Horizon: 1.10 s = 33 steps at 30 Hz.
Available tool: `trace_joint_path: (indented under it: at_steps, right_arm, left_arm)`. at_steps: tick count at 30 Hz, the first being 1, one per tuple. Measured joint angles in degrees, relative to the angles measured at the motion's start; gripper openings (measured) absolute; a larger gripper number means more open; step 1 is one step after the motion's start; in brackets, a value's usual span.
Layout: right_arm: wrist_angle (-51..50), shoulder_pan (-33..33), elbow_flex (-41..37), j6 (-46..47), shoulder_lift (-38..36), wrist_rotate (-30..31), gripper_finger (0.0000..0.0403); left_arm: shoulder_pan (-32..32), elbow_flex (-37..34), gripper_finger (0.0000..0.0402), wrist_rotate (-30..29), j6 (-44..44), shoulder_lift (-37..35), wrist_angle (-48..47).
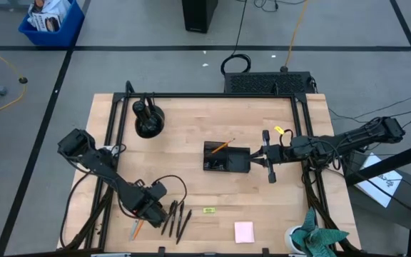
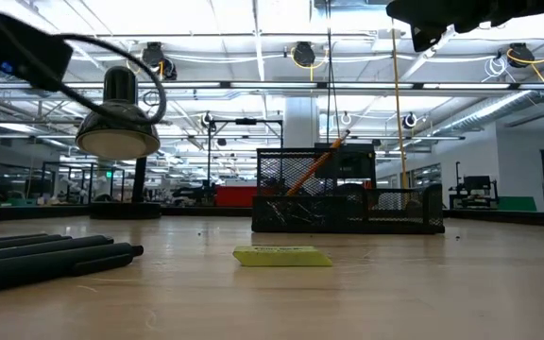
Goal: Pick and place office supplies into organizer
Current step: Put the yellow pencil into the black desk organizer
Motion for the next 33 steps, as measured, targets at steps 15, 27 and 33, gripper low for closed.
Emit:
trace_joint_path:
  at_steps: [15, 27, 33]
  right_arm:
    - [0.0, 0.0, 0.0, 0.0, 0.0, 0.0, 0.0]
    - [0.0, 0.0, 0.0, 0.0, 0.0, 0.0, 0.0]
    - [0.0, 0.0, 0.0, 0.0, 0.0, 0.0, 0.0]
  left_arm:
    - [-1.8, -11.0, 0.0177, 1.7, -6.0, -0.5, 14.1]
    - [-5.0, -10.4, 0.0177, 5.2, -9.3, -0.2, 14.3]
    - [-5.9, -10.4, 0.017, 6.6, -9.6, -0.2, 14.6]
